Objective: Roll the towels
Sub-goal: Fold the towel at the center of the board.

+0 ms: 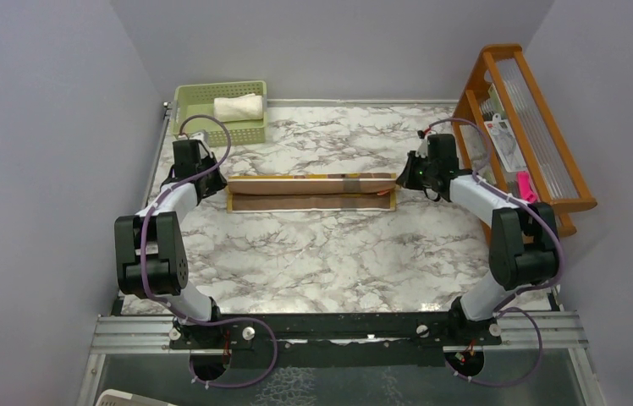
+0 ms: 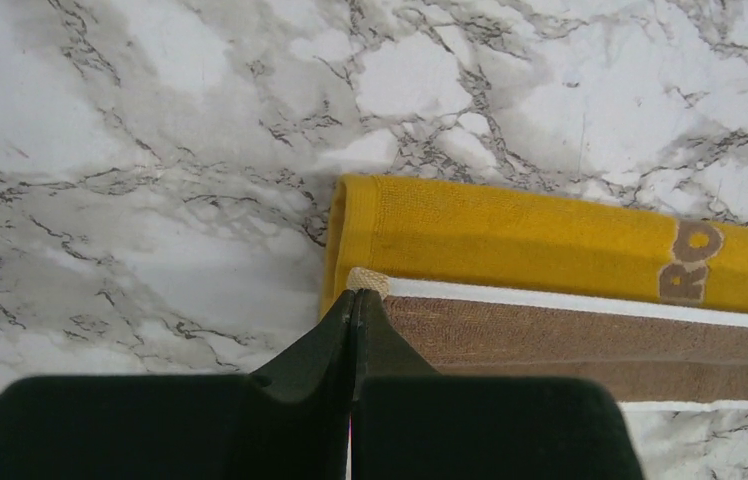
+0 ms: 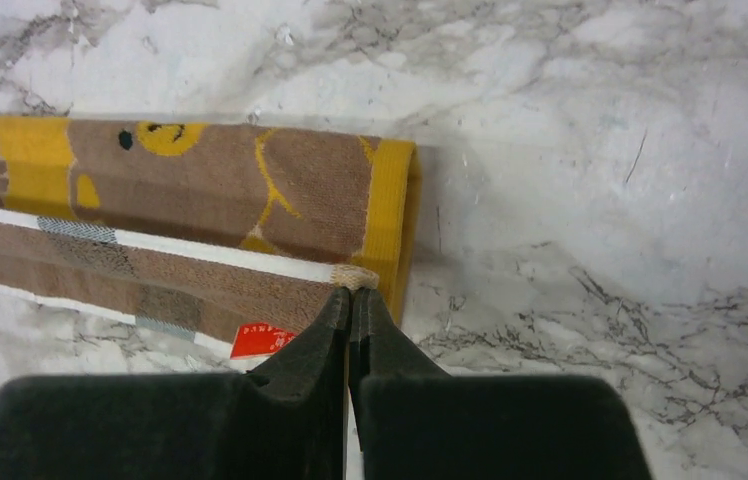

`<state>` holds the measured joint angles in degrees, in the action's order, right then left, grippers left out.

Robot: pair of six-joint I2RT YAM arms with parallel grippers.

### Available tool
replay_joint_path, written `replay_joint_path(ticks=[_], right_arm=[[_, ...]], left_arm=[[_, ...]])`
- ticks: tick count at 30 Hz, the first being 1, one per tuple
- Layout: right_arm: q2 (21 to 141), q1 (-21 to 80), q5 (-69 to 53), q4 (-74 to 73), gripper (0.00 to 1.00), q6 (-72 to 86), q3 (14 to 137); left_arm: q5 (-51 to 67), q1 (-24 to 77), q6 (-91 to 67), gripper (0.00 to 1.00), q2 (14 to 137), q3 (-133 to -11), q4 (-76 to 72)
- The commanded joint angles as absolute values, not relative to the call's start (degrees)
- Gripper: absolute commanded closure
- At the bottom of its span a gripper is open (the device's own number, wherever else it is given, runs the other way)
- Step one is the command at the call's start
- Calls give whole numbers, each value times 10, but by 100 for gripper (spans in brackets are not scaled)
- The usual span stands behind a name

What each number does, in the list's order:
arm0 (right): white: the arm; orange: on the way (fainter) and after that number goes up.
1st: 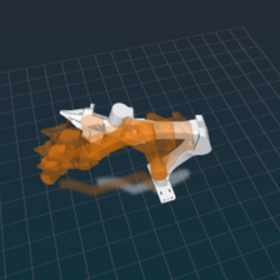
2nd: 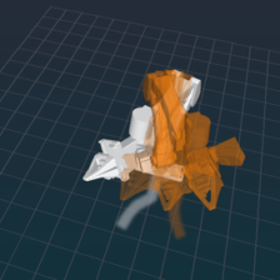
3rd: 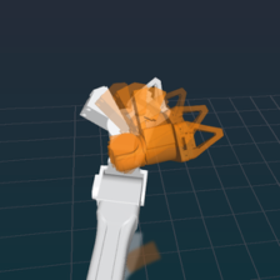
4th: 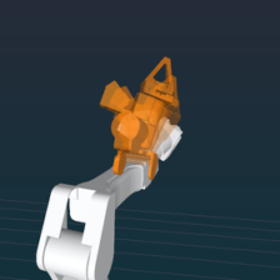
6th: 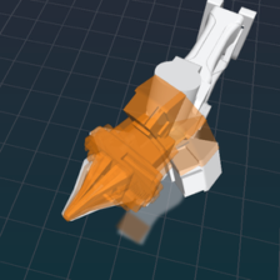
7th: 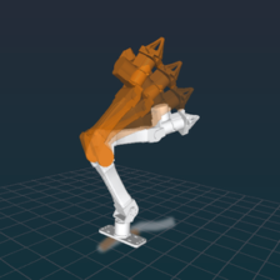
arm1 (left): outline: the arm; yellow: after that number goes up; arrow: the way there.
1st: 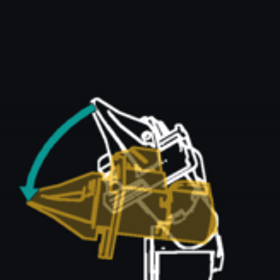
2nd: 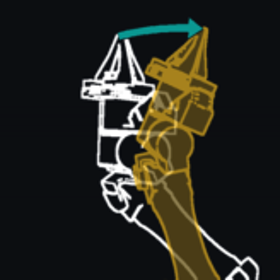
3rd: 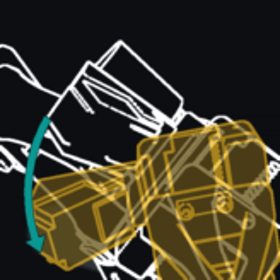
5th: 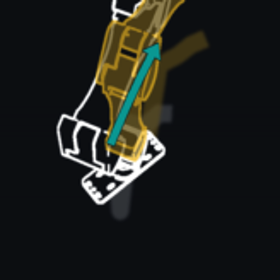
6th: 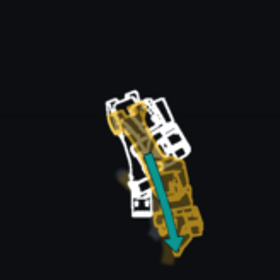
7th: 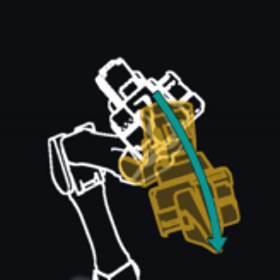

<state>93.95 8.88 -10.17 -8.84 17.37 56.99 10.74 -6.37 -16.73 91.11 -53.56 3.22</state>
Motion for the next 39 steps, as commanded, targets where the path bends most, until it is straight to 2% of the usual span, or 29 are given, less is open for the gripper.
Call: replay_joint_path(ticks=[1, 6, 7, 9, 10, 11, 12, 16, 20, 24, 27, 39], right_arm=[[914, 78, -108, -79, 100, 175, 534], [892, 78, -104, -74, 100, 180, 487], [879, 78, -98, -66, 91, 185, 472], [847, 78, -86, -47, 67, 188, 445], [832, 78, -81, -37, 60, 189, 436], [820, 78, -74, -31, 56, 189, 432], [810, 78, -69, -28, 54, 188, 431], [798, 78, -78, -10, 52, 186, 443], [831, 78, -120, -4, 52, 191, 471], [843, 78, -140, -6, 52, 195, 485], [842, 78, -145, -12, 52, 189, 490], [841, 78, -155, -18, 52, 181, 479]], left_arm=[[72, -75, -152, 100, 897, -525, 53], [57, -75, -157, 100, 915, -544, 107], [56, -76, -161, 93, 912, -544, 113], [60, -77, -173, 78, 890, -534, 100], [66, -77, -179, 69, 873, -525, 88], [72, -77, -184, 54, 853, -517, 78], [75, -77, -189, 47, 836, -510, 69], [81, -79, -186, 34, 802, -509, 73], [140, -94, -181, 36, 862, -536, 98], [215, -100, -152, 51, 964, -591, 166], [244, -104, -135, 57, 1032, -618, 190], [318, -108, -133, 61, 1088, -619, 185]])
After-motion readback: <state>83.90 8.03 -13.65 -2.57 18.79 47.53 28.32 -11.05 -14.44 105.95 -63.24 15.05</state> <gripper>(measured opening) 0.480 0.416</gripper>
